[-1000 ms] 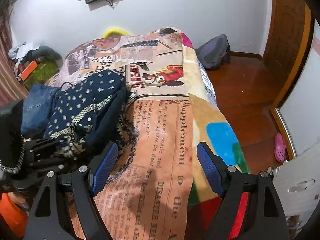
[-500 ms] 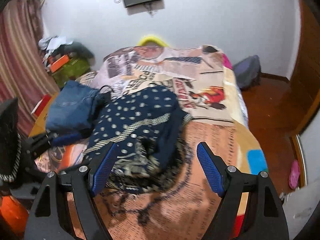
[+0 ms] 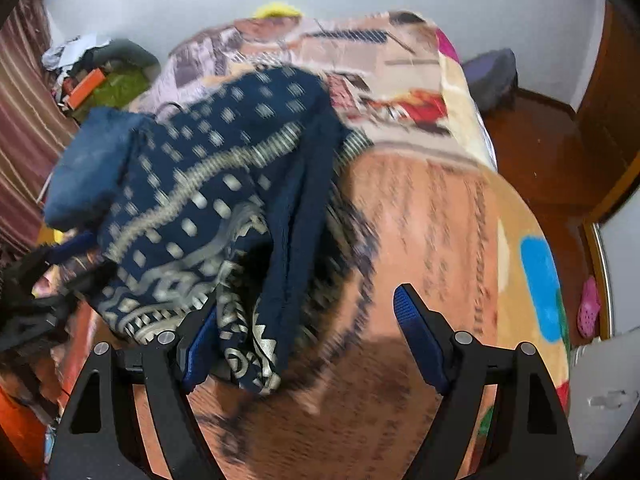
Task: Fold large clothes
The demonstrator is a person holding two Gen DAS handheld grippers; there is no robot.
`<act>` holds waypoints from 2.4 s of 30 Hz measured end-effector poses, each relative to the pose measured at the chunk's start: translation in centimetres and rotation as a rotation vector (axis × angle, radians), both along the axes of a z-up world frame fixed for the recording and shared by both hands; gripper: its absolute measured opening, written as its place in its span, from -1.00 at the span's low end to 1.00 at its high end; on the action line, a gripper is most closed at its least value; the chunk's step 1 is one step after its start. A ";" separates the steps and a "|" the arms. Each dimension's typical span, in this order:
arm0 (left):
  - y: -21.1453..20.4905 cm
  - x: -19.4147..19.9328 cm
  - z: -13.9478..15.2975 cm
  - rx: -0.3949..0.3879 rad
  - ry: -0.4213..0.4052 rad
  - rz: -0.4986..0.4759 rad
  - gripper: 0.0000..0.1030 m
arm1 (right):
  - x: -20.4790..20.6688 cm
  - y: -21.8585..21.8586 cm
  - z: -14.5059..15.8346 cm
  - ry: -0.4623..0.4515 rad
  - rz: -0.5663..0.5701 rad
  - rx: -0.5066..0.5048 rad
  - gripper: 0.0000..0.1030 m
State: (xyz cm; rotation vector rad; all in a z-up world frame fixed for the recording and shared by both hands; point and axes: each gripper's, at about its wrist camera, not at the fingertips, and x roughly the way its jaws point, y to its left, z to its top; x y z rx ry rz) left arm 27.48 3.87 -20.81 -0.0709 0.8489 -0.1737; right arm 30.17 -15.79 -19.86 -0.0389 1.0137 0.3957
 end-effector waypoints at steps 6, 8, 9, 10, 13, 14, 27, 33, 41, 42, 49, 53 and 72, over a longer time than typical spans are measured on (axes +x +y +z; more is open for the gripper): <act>0.4 0.3 0.6 0.007 0.005 -0.018 0.42 | -0.9 -0.9 0.6 0.011 -0.003 0.021 0.53; 0.7 0.2 1.1 0.010 -0.008 -0.009 0.42 | -1.0 -0.5 1.6 -0.016 0.012 0.014 0.55; 1.1 0.4 1.5 0.007 -0.015 -0.002 0.42 | -0.9 -0.2 2.4 -0.037 0.025 0.014 0.57; 1.5 0.6 1.8 0.002 -0.021 0.009 0.42 | -0.7 0.0 2.8 -0.049 0.032 0.018 0.57; 2.8 1.8 2.0 -0.008 -0.017 0.046 0.42 | 0.2 0.8 4.2 -0.067 0.060 0.059 0.57; 3.2 2.3 1.9 -0.018 -0.009 0.061 0.42 | 0.6 1.2 4.4 -0.068 0.067 0.071 0.57; 7.8 10.0 -5.4 -0.589 0.303 0.032 0.58 | 8.0 1.9 -1.6 0.205 0.054 0.201 0.57; 6.9 12.1 -7.4 -0.700 0.342 0.018 0.71 | 9.2 1.7 -2.6 0.275 0.094 0.304 0.63; 6.4 12.1 -6.7 -0.689 0.327 0.022 0.57 | 9.7 2.3 -2.7 0.320 0.112 0.363 0.37; 6.3 11.9 -6.4 -0.676 0.321 0.019 0.46 | 9.5 2.5 -2.7 0.327 0.112 0.365 0.29; 6.2 9.6 -1.3 -0.555 0.223 -0.021 0.00 | 8.8 3.0 -1.1 0.358 0.102 0.439 -0.40; 7.8 8.1 2.7 -0.515 0.133 -0.034 -0.02 | 8.0 5.0 1.2 0.315 0.134 0.433 -0.42; 28.5 3.8 14.0 -0.374 -0.181 0.150 -0.02 | 9.2 26.5 11.0 0.031 0.422 0.511 -0.42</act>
